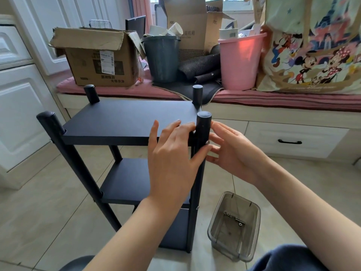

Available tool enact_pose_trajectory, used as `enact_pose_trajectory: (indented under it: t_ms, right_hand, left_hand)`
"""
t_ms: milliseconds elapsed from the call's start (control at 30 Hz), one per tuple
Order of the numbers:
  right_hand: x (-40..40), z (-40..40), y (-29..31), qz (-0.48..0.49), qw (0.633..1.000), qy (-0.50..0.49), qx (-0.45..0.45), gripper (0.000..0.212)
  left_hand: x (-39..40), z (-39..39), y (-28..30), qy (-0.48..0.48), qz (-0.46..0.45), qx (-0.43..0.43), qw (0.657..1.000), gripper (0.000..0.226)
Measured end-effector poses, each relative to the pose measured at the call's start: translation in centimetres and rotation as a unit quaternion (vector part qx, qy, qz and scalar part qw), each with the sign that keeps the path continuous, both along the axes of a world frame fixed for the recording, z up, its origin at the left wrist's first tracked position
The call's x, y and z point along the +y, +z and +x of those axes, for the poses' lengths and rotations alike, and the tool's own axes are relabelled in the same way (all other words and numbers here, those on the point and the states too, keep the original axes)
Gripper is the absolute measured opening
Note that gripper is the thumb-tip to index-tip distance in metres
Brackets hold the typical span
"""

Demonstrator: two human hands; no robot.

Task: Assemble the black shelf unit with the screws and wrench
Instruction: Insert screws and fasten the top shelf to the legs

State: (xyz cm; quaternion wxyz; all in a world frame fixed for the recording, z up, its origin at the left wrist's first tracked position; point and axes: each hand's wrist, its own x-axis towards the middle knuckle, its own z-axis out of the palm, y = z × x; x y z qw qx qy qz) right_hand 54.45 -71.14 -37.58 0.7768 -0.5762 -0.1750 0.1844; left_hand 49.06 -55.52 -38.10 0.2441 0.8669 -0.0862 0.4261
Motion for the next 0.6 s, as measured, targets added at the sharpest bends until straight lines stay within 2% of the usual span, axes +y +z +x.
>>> enact_pose_trajectory:
  t_ms: [100,200,267,333,400,533,600]
  right_hand:
    - [0.1,0.3,0.3,-0.007,1.0,-0.012,0.005,0.047]
    - [0.9,1.3,0.9,-0.01,0.992,-0.068,0.107,0.045]
    - [1.7,1.9,1.6,-0.051,0.983,-0.078,0.156,0.043]
    - [2.6,2.3,2.0,-0.067,0.983,-0.047,0.162,0.05]
    - [3.1,2.4,2.1,-0.024,0.985,-0.026,0.169,0.053]
    - [3.1,2.4,2.0,0.029,0.992,-0.021,0.125,0.031]
    - [2.9,2.5,1.6,0.041,0.993,-0.02,0.112,0.037]
  left_hand:
    - [-0.2,0.2,0.0,0.002,-0.009,-0.005,1.0,0.043]
    - [-0.5,0.2,0.2,0.003,-0.01,0.013,1.0,0.044]
    - [-0.6,0.3,0.3,0.007,0.004,0.034,0.999,0.045]
    - [-0.6,0.3,0.5,0.011,0.019,0.051,0.998,0.046]
    - [-0.7,0.3,0.7,0.018,0.032,0.061,0.997,0.047]
    - [-0.8,0.3,0.9,0.027,0.056,0.066,0.996,0.048]
    - [-0.7,0.3,0.8,0.035,0.072,0.07,0.994,0.051]
